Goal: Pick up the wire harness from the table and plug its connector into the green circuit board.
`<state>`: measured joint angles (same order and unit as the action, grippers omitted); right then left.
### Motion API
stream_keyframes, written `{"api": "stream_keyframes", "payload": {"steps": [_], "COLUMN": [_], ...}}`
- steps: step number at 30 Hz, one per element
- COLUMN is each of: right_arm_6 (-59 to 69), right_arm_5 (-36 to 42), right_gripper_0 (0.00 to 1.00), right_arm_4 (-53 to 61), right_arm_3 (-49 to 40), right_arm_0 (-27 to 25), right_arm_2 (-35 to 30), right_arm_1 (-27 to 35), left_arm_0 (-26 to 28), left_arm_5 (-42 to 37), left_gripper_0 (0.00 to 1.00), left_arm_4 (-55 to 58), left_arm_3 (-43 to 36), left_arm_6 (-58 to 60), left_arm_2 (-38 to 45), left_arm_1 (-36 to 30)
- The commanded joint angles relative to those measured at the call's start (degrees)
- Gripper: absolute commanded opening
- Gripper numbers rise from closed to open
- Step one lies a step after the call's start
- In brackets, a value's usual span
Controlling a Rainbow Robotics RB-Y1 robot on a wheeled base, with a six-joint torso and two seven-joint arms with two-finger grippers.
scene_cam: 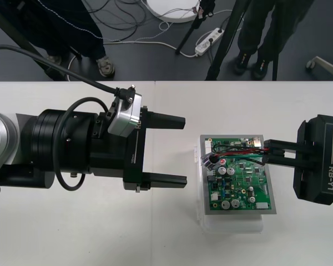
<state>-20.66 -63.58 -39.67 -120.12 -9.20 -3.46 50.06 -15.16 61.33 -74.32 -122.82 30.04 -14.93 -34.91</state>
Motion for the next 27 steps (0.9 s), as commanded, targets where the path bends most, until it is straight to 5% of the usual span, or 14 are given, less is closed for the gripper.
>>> {"api": "stream_keyframes", "payload": {"steps": [1, 27], "right_arm_6": [2.4, 11.2], "right_arm_5": [1.2, 7.2], "right_gripper_0": [0.0, 0.0], "right_arm_4": [-2.7, -7.4], "right_arm_3": [-3.5, -6.8], "right_arm_0": [1.2, 1.7], "right_arm_2": [-1.5, 5.8], "right_arm_1": [-2.5, -5.0], "left_arm_0": [-4.1, -9.4], "left_arm_5": [-3.2, -13.2], "left_gripper_0": [0.98, 0.97], "left_arm_4": [1.3, 3.7], "left_arm_3": [2.6, 5.5], "left_arm_6": [-6.8, -11.3], "left_arm_2": [-2.3, -14.6], "left_arm_1": [0.3, 2.1]}}
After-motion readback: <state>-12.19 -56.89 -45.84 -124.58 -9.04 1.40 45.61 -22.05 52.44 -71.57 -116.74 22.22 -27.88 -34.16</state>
